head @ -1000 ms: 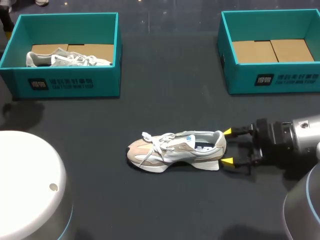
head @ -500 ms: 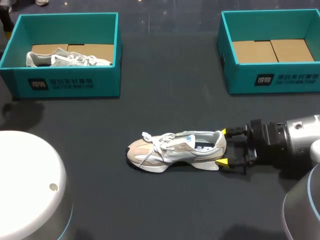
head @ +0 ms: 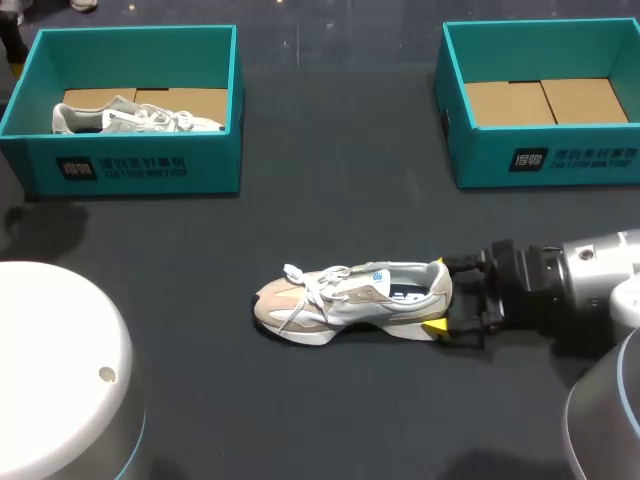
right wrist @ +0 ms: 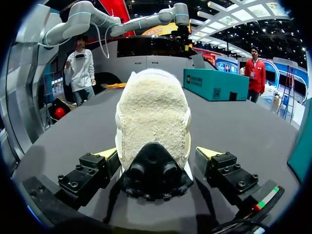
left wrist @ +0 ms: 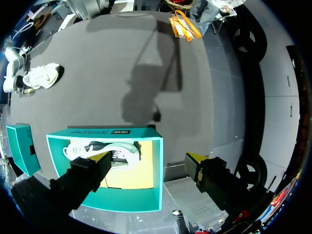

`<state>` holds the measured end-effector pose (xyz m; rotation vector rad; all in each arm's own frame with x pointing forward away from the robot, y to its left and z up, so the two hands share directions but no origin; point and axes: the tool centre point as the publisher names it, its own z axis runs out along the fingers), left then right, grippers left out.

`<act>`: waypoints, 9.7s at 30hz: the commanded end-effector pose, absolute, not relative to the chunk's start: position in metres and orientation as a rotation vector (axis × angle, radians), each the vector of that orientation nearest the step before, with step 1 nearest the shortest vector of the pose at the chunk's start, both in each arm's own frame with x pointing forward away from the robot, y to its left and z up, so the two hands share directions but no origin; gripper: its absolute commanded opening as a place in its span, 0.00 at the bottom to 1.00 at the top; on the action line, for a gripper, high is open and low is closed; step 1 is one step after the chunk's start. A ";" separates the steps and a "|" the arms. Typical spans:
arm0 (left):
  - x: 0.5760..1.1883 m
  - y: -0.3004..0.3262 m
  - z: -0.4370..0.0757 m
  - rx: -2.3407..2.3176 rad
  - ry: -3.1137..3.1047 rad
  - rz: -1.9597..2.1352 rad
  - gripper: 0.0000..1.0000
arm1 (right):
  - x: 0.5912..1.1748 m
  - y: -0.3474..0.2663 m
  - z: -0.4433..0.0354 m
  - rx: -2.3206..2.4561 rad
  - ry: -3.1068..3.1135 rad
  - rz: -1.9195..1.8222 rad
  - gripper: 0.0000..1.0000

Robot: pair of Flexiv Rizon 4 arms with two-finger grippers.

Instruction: Take the shoe out of the shoebox, open the shoe tongue, remove and reinsert the insole, then place the shoe into the shoebox

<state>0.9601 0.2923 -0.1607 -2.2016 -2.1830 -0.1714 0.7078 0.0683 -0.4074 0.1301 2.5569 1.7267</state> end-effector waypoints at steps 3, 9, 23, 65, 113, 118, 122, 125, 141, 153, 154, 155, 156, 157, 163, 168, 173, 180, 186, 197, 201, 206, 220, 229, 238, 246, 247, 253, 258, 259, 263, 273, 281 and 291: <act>0.960 0.293 -0.160 -2.202 -2.180 -0.174 1.00 | 0.710 0.076 -0.411 0.125 2.552 1.727 1.00; 0.960 0.293 -0.160 -2.202 -2.180 -0.174 1.00 | 0.709 0.081 -0.409 0.109 2.544 1.723 1.00; 0.960 0.293 -0.160 -2.202 -2.180 -0.174 1.00 | 0.714 0.085 -0.404 0.076 2.556 1.724 1.00; 0.960 0.293 -0.160 -2.202 -2.180 -0.174 1.00 | 0.718 0.090 -0.412 0.033 2.586 1.737 0.00; 0.841 0.181 -0.135 -1.010 -2.809 0.261 1.00 | 0.716 0.089 -0.413 0.039 2.572 1.752 0.00; 0.841 0.181 -0.135 -1.010 -2.809 0.261 1.00 | 0.716 0.089 -0.413 0.039 2.572 1.752 0.00; 0.841 0.181 -0.135 -1.010 -2.809 0.261 1.00 | 0.716 0.089 -0.413 0.039 2.572 1.752 0.00; 0.841 0.181 -0.135 -1.010 -2.809 0.261 1.00 | 0.716 0.089 -0.413 0.039 2.572 1.752 0.00; 0.812 0.169 -0.146 -0.864 -2.961 0.254 1.00 | 0.716 0.089 -0.413 0.039 2.572 1.752 0.00; 0.801 0.121 -0.165 -0.310 -3.185 0.042 1.00 | 0.716 0.089 -0.413 0.039 2.572 1.752 0.00; 0.800 0.114 -0.168 -0.268 -3.179 0.031 1.00 | 0.716 0.089 -0.413 0.039 2.572 1.752 0.00; 0.799 0.107 -0.170 -0.234 -3.156 0.026 1.00 | 0.716 0.089 -0.413 0.039 2.572 1.752 0.00; 0.798 0.100 -0.174 -0.181 -3.161 0.011 1.00 | 0.716 0.089 -0.413 0.039 2.572 1.752 0.00; 0.797 0.092 -0.177 -0.128 -3.160 0.004 1.00 | 0.716 0.089 -0.413 0.039 2.572 1.752 0.00; 0.785 0.048 -0.187 0.160 -3.111 0.023 1.00 | 0.716 0.089 -0.413 0.039 2.572 1.752 0.00; 0.773 0.012 -0.193 0.410 -3.060 0.050 1.00 | 0.716 0.089 -0.413 0.039 2.572 1.752 0.00; 0.773 0.012 -0.193 0.410 -3.060 0.050 1.00 | 0.716 0.089 -0.413 0.039 2.572 1.752 0.00; 0.773 0.012 -0.193 0.410 -3.060 0.050 1.00 | 0.716 0.089 -0.413 0.039 2.572 1.752 0.00; 0.763 0.005 -0.196 0.570 -3.028 0.051 1.00 | 0.716 0.089 -0.413 0.039 2.572 1.752 0.00; 0.733 -0.050 -0.219 1.243 -2.934 -0.125 1.00 | 0.716 0.089 -0.413 0.039 2.572 1.752 0.00; 0.725 -0.070 -0.223 1.329 -2.867 -0.177 1.00 | 0.716 0.089 -0.413 0.039 2.572 1.752 0.00; 0.718 -0.100 -0.228 1.496 -2.751 -0.244 1.00 | 0.716 0.089 -0.413 0.039 2.572 1.752 0.00; 0.718 -0.108 -0.230 1.544 -2.780 -0.250 1.00 | 0.716 0.089 -0.413 0.039 2.572 1.752 0.00; 0.709 -0.135 -0.244 1.830 -2.599 -0.386 1.00 | 0.716 0.089 -0.413 0.039 2.572 1.752 0.00; 0.697 -0.169 -0.256 1.966 -2.461 -0.384 1.00 | 0.716 0.089 -0.413 0.039 2.572 1.752 0.00; 0.697 -0.170 -0.254 2.003 -2.455 -0.374 1.00 | 0.716 0.089 -0.413 0.039 2.572 1.752 0.00; 0.697 -0.170 -0.254 2.003 -2.455 -0.374 1.00 | 0.716 0.089 -0.413 0.039 2.572 1.752 0.00; 0.694 -0.182 -0.268 2.081 -2.370 -0.454 1.00 | 0.716 0.089 -0.413 0.039 2.572 1.752 0.00; 0.688 -0.195 -0.278 2.095 -2.329 -0.484 1.00 | 0.716 0.089 -0.413 0.039 2.572 1.752 0.00; 0.688 -0.197 -0.279 2.098 -2.328 -0.487 1.00 | 0.716 0.089 -0.413 0.039 2.572 1.752 0.00; 0.687 -0.206 -0.280 2.149 -2.276 -0.493 1.00 | 0.716 0.089 -0.413 0.039 2.572 1.752 0.00; 0.690 -0.222 -0.285 2.265 -2.185 -0.526 1.00 | 0.716 0.089 -0.413 0.039 2.572 1.752 0.00; 0.696 -0.234 -0.303 2.317 -2.139 -0.573 1.00 | 0.716 0.089 -0.413 0.039 2.572 1.752 0.00; 0.694 -0.245 -0.317 2.334 -2.145 -0.649 1.00 | 0.716 0.089 -0.413 0.039 2.572 1.752 0.00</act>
